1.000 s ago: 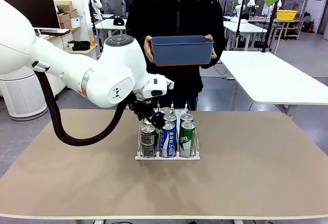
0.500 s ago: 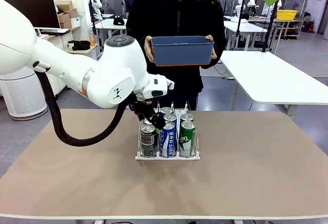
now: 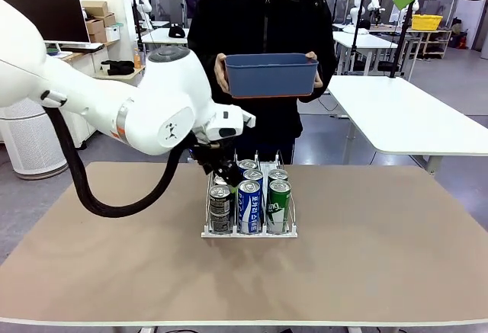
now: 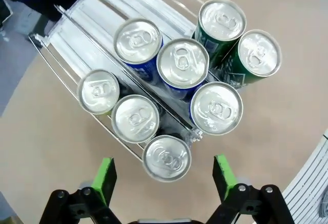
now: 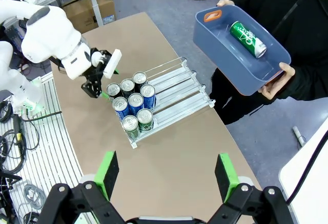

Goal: Fill the beverage cans into the dispenser.
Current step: Pick up the Sprite handed by the human.

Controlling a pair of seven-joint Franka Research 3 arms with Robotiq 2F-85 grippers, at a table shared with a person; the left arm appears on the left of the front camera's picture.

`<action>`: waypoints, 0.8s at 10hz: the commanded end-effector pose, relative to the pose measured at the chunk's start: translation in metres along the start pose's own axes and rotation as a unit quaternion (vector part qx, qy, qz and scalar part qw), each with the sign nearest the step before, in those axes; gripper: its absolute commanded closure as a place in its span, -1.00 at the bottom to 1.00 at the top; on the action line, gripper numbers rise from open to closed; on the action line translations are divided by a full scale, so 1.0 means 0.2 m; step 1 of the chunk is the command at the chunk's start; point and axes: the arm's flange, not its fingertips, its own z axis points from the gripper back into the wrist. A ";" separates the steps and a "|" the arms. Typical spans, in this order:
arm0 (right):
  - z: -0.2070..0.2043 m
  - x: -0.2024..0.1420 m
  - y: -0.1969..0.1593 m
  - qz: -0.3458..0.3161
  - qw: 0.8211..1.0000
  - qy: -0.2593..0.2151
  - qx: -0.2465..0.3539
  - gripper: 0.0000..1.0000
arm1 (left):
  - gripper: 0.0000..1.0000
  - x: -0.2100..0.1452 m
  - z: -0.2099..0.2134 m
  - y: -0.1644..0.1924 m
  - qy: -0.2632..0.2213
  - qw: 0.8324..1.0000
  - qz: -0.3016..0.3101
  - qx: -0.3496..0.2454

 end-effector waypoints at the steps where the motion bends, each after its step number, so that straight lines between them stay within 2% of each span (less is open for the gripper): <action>1: 0.00 0.00 0.00 -0.001 1.000 -0.003 0.004 -1.00 | -1.00 -0.12 0.16 0.15 -0.041 0.998 -0.021 -0.043; 3: 0.00 0.00 0.00 -0.001 1.000 -0.003 0.004 -1.00 | -1.00 -0.19 0.38 0.32 -0.080 0.995 -0.034 -0.040; 5: 0.00 0.00 0.00 -0.001 1.000 -0.003 0.004 -1.00 | -1.00 -0.21 0.61 0.44 -0.094 0.994 -0.045 -0.034; 8: 0.00 0.00 0.00 -0.001 1.000 -0.003 0.004 -1.00 | -1.00 -0.18 0.97 0.55 -0.125 0.990 -0.057 -0.017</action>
